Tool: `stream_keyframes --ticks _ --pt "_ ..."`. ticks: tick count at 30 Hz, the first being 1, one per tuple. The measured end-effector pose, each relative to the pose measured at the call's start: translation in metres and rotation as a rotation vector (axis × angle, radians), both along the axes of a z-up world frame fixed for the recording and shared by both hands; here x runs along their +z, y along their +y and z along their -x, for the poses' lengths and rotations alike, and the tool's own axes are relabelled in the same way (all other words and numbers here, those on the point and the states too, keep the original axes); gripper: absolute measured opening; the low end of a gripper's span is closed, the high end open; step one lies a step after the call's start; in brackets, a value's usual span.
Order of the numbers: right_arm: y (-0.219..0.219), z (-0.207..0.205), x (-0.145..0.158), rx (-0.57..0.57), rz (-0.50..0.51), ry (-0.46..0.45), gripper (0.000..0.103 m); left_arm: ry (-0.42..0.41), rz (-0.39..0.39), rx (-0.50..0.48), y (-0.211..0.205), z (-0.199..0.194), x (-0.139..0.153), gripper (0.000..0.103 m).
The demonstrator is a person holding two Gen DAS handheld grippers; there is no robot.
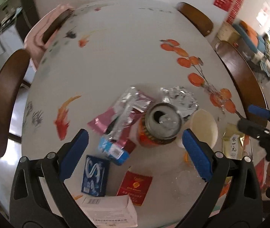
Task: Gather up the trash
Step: 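Grasp the opened soda can with the left tool while the right tool grasps the white paper cup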
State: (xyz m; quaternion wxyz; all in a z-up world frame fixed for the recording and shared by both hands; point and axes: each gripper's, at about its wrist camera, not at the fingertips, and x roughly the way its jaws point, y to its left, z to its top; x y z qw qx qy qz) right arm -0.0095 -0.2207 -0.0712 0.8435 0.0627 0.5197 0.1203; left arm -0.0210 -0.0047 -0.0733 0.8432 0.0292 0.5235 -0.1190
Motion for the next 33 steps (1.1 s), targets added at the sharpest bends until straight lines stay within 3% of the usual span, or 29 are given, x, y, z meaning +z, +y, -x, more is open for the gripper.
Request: stream_keyframes --ticks 5,7,9,15,19,22,27,29,30,33 --pt "0.004 -0.009 -0.016 0.012 -0.017 0.058 0.095 0.010 -0.052 -0.073 -0.026 -0.010 -0.016 0.096" --pt "0.004 -0.012 -0.022 0.015 -0.021 0.075 0.091 0.015 -0.088 -0.095 -0.034 -0.012 -0.024 0.096" --pt "0.003 -0.017 -0.030 0.011 -0.029 0.112 0.077 0.021 -0.096 -0.107 -0.037 -0.015 -0.029 0.096" --pt "0.003 -0.026 -0.050 0.012 -0.052 0.167 0.075 0.043 -0.086 -0.111 -0.040 -0.025 -0.044 0.096" --pt "0.003 -0.031 -0.064 0.012 -0.059 0.208 0.059 0.058 -0.053 -0.088 -0.036 -0.032 -0.052 0.096" --pt "0.003 -0.034 -0.074 0.012 -0.070 0.238 0.042 0.058 -0.038 -0.062 -0.032 -0.036 -0.055 0.096" --pt "0.000 -0.034 -0.084 0.012 -0.102 0.265 0.031 0.080 0.024 -0.063 -0.030 -0.036 -0.058 0.076" --pt "-0.002 -0.033 -0.085 0.013 -0.122 0.269 0.012 0.095 0.058 -0.069 -0.031 -0.035 -0.059 0.066" --pt "-0.003 -0.032 -0.084 0.013 -0.125 0.268 0.006 0.091 0.053 -0.068 -0.032 -0.034 -0.059 0.066" --pt "-0.008 -0.030 -0.079 0.008 -0.158 0.251 0.004 0.089 0.056 -0.075 -0.032 -0.032 -0.059 0.066"
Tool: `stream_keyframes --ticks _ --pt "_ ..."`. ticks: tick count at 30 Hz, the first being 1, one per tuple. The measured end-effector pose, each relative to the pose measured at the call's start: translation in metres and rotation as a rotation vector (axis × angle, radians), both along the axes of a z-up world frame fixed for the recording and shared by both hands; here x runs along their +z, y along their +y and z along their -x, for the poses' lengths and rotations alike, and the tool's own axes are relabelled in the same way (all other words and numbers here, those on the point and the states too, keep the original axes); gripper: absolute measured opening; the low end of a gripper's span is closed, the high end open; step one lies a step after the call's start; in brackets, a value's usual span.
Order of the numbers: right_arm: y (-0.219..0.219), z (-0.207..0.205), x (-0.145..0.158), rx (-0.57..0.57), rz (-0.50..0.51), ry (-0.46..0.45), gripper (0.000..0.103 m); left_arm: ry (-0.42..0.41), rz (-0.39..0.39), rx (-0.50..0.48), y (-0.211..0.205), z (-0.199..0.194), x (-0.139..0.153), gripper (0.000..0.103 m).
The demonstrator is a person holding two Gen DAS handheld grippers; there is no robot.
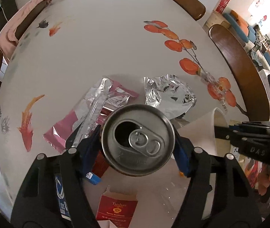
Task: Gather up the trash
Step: 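Carry the can and cup over the grey bin and open both tools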
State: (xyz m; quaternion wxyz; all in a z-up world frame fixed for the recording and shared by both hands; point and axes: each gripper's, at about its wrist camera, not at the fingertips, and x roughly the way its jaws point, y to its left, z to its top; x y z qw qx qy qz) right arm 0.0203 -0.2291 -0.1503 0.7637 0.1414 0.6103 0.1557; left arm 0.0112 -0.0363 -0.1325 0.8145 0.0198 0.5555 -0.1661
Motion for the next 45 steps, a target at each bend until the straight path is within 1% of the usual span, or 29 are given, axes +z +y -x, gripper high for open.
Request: stream_keyframes --ticks 2,4,10,15,17,20,24,27,31,32,35,38,41,43,44,45 --pt "-0.005 0.003 0.004 -0.008 -0.019 -0.014 0.004 0.004 0.019 0.001 0.003 0.001 0.001 0.066" --pt "-0.008 0.004 0.008 -0.015 -0.031 -0.024 0.004 -0.002 0.021 0.006 0.005 0.003 0.004 0.066" --pt "-0.021 0.009 0.028 -0.029 -0.058 -0.070 0.004 -0.050 0.024 0.041 0.015 0.012 0.029 0.066" --pt "-0.009 0.004 0.048 0.017 -0.069 -0.123 0.004 -0.116 -0.010 0.086 0.029 0.026 0.056 0.066" --pt "-0.004 0.003 0.054 0.043 -0.078 -0.136 0.004 -0.132 -0.021 0.122 0.039 0.033 0.065 0.066" --pt "0.016 0.001 0.064 0.120 -0.087 -0.155 0.004 -0.161 -0.038 0.199 0.057 0.046 0.077 0.066" --pt "0.053 -0.002 0.075 0.242 -0.109 -0.173 0.004 -0.187 -0.065 0.332 0.088 0.068 0.090 0.066" --pt "0.090 0.003 0.085 0.352 -0.126 -0.193 0.004 -0.198 -0.058 0.445 0.116 0.091 0.095 0.066" --pt "0.141 0.015 0.094 0.471 -0.138 -0.201 0.004 -0.205 -0.043 0.581 0.152 0.126 0.094 0.066" --pt "0.153 0.019 0.095 0.494 -0.144 -0.200 0.004 -0.202 -0.044 0.624 0.166 0.138 0.093 0.066" --pt "0.201 0.038 0.097 0.589 -0.147 -0.202 0.004 -0.189 -0.040 0.716 0.205 0.167 0.087 0.066" --pt "0.259 0.062 0.090 0.660 -0.162 -0.184 0.004 -0.166 -0.043 0.795 0.250 0.200 0.075 0.066" --pt "0.309 0.089 0.080 0.703 -0.170 -0.157 0.004 -0.132 -0.036 0.857 0.296 0.233 0.057 0.066" --pt "0.352 0.111 0.066 0.730 -0.165 -0.125 0.004 -0.104 -0.035 0.892 0.329 0.256 0.043 0.066" --pt "0.378 0.125 0.056 0.738 -0.159 -0.099 0.004 -0.077 -0.034 0.912 0.349 0.270 0.033 0.066" --pt "0.396 0.136 0.051 0.747 -0.164 -0.081 0.004 -0.050 -0.028 0.927 0.370 0.284 0.021 0.066"
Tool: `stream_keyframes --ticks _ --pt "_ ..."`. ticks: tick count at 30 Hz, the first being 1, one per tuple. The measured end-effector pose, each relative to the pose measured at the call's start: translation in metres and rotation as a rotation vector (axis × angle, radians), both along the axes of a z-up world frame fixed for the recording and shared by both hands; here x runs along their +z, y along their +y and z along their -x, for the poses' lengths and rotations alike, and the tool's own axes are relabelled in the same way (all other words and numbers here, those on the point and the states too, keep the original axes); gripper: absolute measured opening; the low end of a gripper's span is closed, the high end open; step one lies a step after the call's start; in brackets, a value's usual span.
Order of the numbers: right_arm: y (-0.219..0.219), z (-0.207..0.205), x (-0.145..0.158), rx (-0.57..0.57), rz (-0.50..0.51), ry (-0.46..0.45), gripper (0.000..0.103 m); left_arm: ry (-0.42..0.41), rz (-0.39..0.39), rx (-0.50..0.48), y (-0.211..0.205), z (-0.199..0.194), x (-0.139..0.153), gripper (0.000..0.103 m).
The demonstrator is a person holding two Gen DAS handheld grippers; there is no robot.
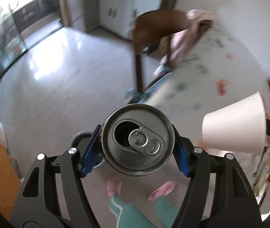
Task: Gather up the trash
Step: 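Carry the can and cup over the grey bin and open both tools, then swing both tools back toward the table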
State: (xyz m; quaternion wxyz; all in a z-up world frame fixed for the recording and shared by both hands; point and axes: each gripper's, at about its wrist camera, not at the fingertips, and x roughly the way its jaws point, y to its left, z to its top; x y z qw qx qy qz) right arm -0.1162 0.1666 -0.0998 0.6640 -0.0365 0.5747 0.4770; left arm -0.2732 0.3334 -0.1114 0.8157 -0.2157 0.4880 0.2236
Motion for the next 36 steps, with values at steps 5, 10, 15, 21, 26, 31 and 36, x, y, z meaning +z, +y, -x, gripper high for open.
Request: stream_keyframes --ticks 5,10,15,21,26,31,36 --pt "0.107 0.061 -0.055 0.088 0.065 0.072 0.004 0.097 0.048 0.076 0.082 0.056 -0.060 0.065" --pt "0.184 0.099 -0.127 0.123 0.163 0.101 0.004 0.171 0.109 0.111 0.144 0.086 -0.137 0.065" --pt "0.237 0.114 -0.255 0.132 0.330 0.127 0.004 0.202 0.157 0.105 0.181 0.096 -0.236 0.066" --pt "0.263 0.116 -0.401 0.129 0.471 0.151 0.004 0.286 0.267 0.139 0.205 0.090 -0.378 0.066" --pt "0.274 0.125 -0.472 0.124 0.527 0.191 0.010 0.393 0.287 0.175 0.218 0.094 -0.463 0.082" --pt "0.280 0.126 -0.484 0.148 0.535 0.166 0.059 0.451 0.296 0.189 0.217 0.103 -0.486 0.094" --pt "0.275 0.118 -0.430 0.126 0.454 0.151 0.058 0.413 0.289 0.201 0.207 0.115 -0.444 0.094"
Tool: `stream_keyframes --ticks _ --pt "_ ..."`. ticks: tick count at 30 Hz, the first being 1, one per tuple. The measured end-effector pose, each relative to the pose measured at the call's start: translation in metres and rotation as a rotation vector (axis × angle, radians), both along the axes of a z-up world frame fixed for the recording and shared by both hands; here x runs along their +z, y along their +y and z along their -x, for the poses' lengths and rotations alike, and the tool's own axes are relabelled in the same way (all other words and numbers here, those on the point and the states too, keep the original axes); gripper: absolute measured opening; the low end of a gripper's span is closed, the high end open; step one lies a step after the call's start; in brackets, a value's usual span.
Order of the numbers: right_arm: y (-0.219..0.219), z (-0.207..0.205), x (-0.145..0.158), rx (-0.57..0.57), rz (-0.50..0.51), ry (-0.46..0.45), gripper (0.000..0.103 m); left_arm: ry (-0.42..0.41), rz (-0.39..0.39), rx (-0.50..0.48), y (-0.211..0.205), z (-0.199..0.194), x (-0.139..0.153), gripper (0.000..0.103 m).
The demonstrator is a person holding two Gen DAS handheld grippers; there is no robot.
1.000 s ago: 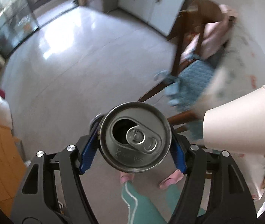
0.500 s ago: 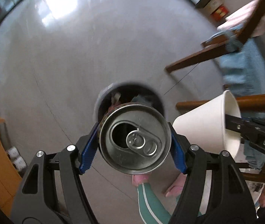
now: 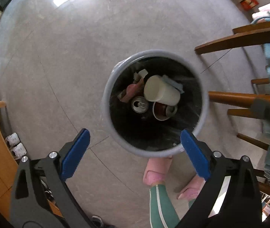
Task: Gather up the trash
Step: 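Swing both tools back toward the table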
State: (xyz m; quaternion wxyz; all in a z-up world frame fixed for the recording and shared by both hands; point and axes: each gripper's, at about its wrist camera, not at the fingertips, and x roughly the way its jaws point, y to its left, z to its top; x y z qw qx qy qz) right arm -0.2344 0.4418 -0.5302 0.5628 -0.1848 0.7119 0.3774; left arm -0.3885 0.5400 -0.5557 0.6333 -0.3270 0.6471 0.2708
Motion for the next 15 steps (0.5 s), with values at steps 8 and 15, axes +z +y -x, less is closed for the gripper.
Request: stream_keyframes --ticks 8,15 --pt "-0.026 0.004 0.221 -0.001 -0.372 -0.020 0.066 -0.167 -0.147 -0.059 -0.034 0.015 0.176 0.096" --pt "-0.146 -0.047 0.395 -0.209 -0.541 -0.229 0.078 -0.373 -0.213 -0.342 -0.099 -0.059 0.339 0.096"
